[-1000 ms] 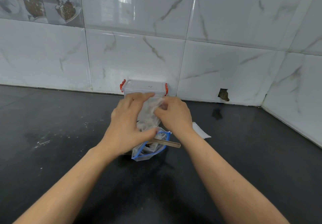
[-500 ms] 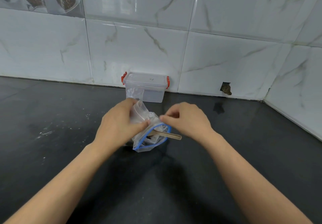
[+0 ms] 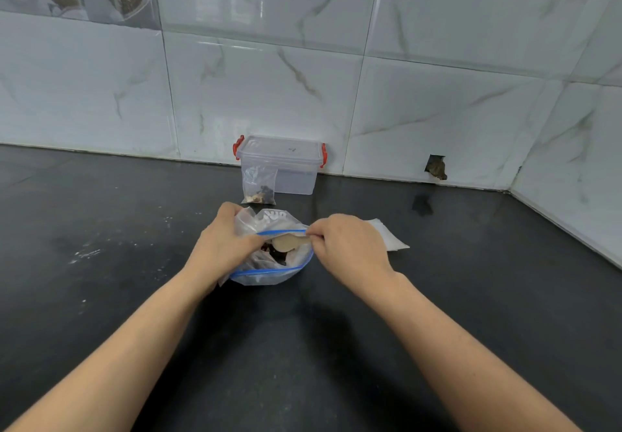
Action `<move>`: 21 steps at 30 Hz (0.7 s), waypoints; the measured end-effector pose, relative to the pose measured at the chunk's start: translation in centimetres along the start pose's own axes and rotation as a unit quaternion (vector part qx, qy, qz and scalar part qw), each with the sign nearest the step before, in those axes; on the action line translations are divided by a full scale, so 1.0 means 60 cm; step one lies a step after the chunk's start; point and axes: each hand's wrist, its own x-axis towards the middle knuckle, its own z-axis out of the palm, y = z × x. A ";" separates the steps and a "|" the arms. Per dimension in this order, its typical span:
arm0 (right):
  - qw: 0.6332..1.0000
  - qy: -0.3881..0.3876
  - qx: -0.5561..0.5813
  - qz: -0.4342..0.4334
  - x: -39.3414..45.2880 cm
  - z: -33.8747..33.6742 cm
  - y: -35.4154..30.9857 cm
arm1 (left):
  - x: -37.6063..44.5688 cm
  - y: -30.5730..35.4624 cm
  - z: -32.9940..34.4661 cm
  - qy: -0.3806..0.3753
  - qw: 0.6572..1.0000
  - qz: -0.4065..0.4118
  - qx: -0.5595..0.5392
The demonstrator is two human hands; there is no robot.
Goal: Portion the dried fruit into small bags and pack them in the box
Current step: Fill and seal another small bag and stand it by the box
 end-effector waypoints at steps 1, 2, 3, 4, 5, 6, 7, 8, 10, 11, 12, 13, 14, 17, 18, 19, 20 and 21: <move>0.999 0.023 -0.027 -0.010 -0.002 -0.006 -0.005 | 0.002 -0.003 0.001 0.006 1.000 0.002 -0.012; 0.997 0.044 -0.060 -0.016 -0.001 -0.008 -0.009 | 0.004 -0.006 0.001 0.011 1.000 0.006 -0.019; 0.995 0.056 -0.075 -0.028 0.000 -0.017 -0.016 | 0.006 -0.007 0.002 0.012 1.000 0.008 -0.023; 0.995 0.048 -0.081 -0.027 -0.002 -0.027 -0.022 | 0.008 -0.008 0.003 0.011 1.000 0.008 -0.023; 0.993 0.054 -0.096 -0.046 -0.004 -0.031 -0.026 | 0.010 -0.009 0.004 0.006 1.000 0.004 -0.020; 0.993 0.027 -0.100 -0.064 -0.005 -0.026 -0.028 | 0.013 -0.010 0.004 -0.002 1.000 -0.001 -0.009; 0.991 0.030 -0.099 -0.089 -0.007 -0.019 -0.027 | 0.016 -0.011 0.005 -0.015 1.000 -0.010 0.016; 0.992 0.012 -0.098 -0.081 -0.009 -0.014 -0.023 | 0.017 -0.011 0.006 -0.034 0.998 -0.020 0.050; 0.993 0.012 -0.089 -0.073 -0.010 -0.014 -0.017 | 0.021 -0.010 0.006 -0.075 0.991 -0.042 0.104; 0.994 0.017 -0.082 -0.071 -0.009 -0.015 -0.016 | 0.022 -0.008 0.008 -0.085 0.989 -0.047 0.108; 0.995 0.013 -0.074 -0.068 -0.008 -0.013 -0.016 | 0.024 -0.007 0.007 -0.084 0.990 -0.047 0.099; 0.995 0.013 -0.068 -0.068 -0.007 -0.013 -0.018 | 0.025 -0.008 0.007 -0.077 0.993 -0.044 0.084; 0.995 0.008 -0.071 -0.068 -0.006 -0.012 -0.020 | 0.027 -0.008 0.007 -0.070 0.995 -0.040 0.067; 0.997 -0.007 -0.065 -0.044 -0.005 -0.012 -0.017 | 0.029 -0.009 0.010 -0.063 0.998 -0.029 -0.001; 0.998 -0.012 -0.052 -0.033 -0.004 -0.010 -0.014 | 0.029 -0.009 0.010 -0.061 0.998 -0.027 -0.021; 0.999 -0.020 -0.035 -0.020 -0.001 -0.007 -0.010 | 0.030 -0.010 0.010 -0.059 0.997 -0.025 -0.034; 1.000 -0.028 -0.012 -0.002 0.002 -0.003 -0.005 | 0.030 -0.010 0.010 -0.057 0.997 -0.021 -0.040; 0.999 -0.038 0.020 0.025 0.004 -0.001 0.000 | 0.030 -0.009 0.011 -0.055 0.997 -0.015 -0.042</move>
